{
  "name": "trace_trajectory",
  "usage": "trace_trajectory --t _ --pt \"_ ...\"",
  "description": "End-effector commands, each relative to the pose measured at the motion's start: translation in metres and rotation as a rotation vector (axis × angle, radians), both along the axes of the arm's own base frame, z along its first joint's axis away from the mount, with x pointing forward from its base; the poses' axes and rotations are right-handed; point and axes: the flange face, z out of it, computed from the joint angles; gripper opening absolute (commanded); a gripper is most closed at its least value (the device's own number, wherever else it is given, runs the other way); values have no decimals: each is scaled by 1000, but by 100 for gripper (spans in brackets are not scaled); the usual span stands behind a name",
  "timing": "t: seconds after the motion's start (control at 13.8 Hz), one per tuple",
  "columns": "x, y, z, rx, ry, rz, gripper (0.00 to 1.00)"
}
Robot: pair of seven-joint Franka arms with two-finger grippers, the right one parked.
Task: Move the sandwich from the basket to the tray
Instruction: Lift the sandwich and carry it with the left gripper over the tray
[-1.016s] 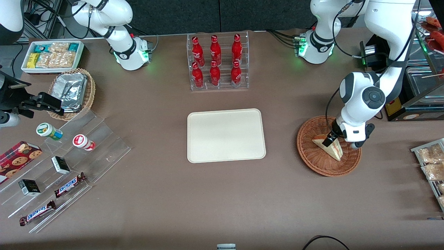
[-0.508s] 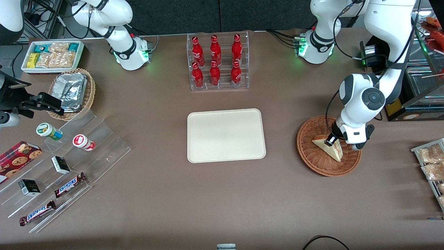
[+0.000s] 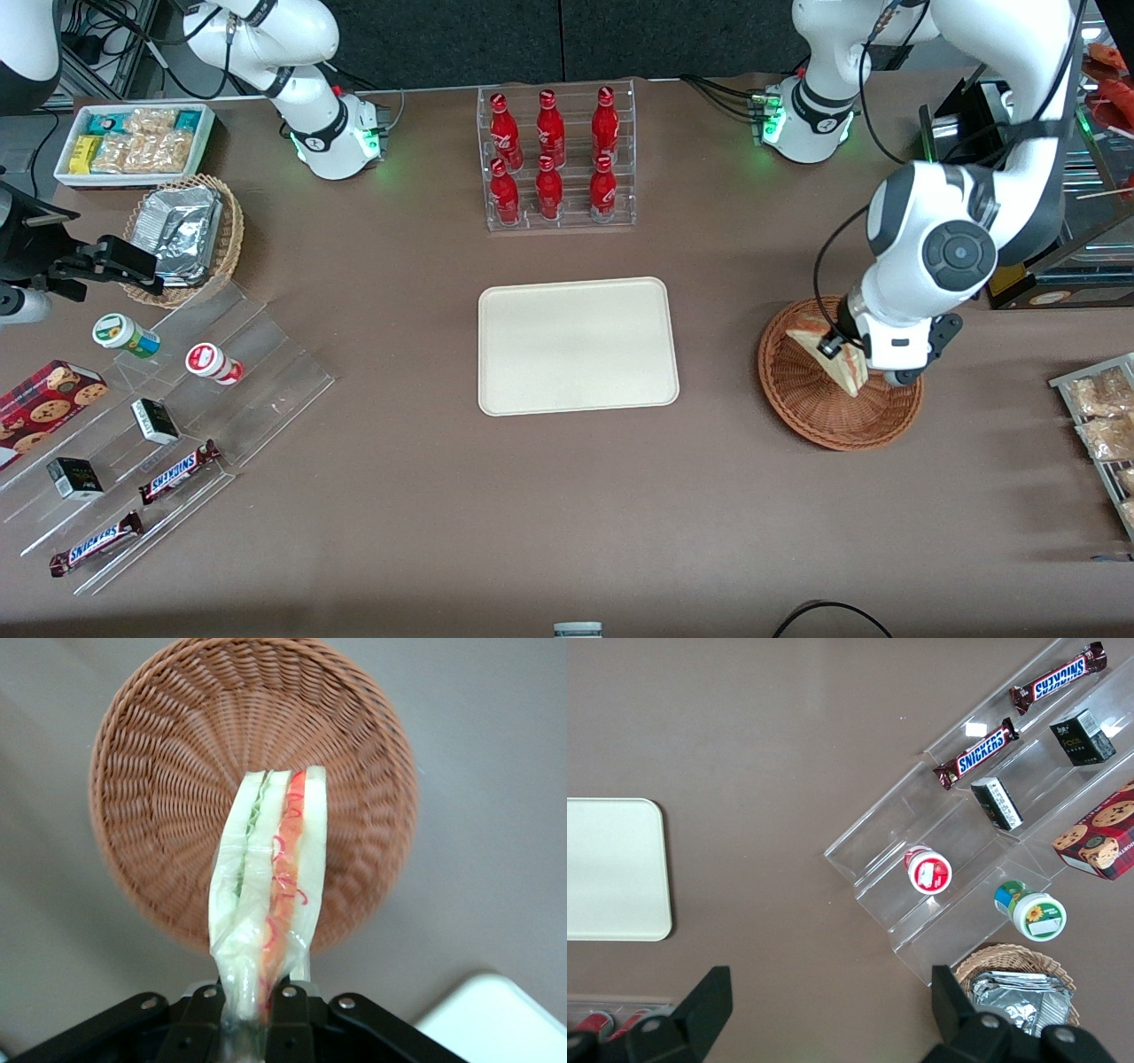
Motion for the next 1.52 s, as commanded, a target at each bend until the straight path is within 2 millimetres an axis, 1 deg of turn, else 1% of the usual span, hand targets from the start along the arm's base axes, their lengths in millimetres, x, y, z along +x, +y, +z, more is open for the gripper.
trace_trajectory --t 0.0,0.07,0.15,0.22,0.29,0.36,0.44,0.51,0.58,0.65,0.8,1.02,1.16,1.23,1.38,1.45 --pt "-2 -68 39 19 11 -72 8" --pt "-8 -97 42 14 6 -116 8" --pt "-17 -127 41 14 0 -158 8" --pt "-27 -158 38 14 -2 -208 8" --pt "-32 -184 31 7 1 -263 8" --pt "-32 -204 18 4 9 -289 9" --pt "-37 -239 7 -4 6 -334 9" --pt "-41 -270 -9 0 12 -366 9" --pt "-41 -290 -22 -3 17 -386 9" --pt "-46 -314 -36 -5 22 -415 9" --pt "-55 -346 -61 -19 8 -457 9" --pt "-66 -374 -89 -48 -36 -496 9" --pt "-67 -379 -103 -54 -45 -503 9" --pt "-72 -386 -107 -60 -54 -518 9" --pt "-70 -395 -119 -92 -96 -525 9" --pt "-76 -402 -122 -96 -102 -538 9"
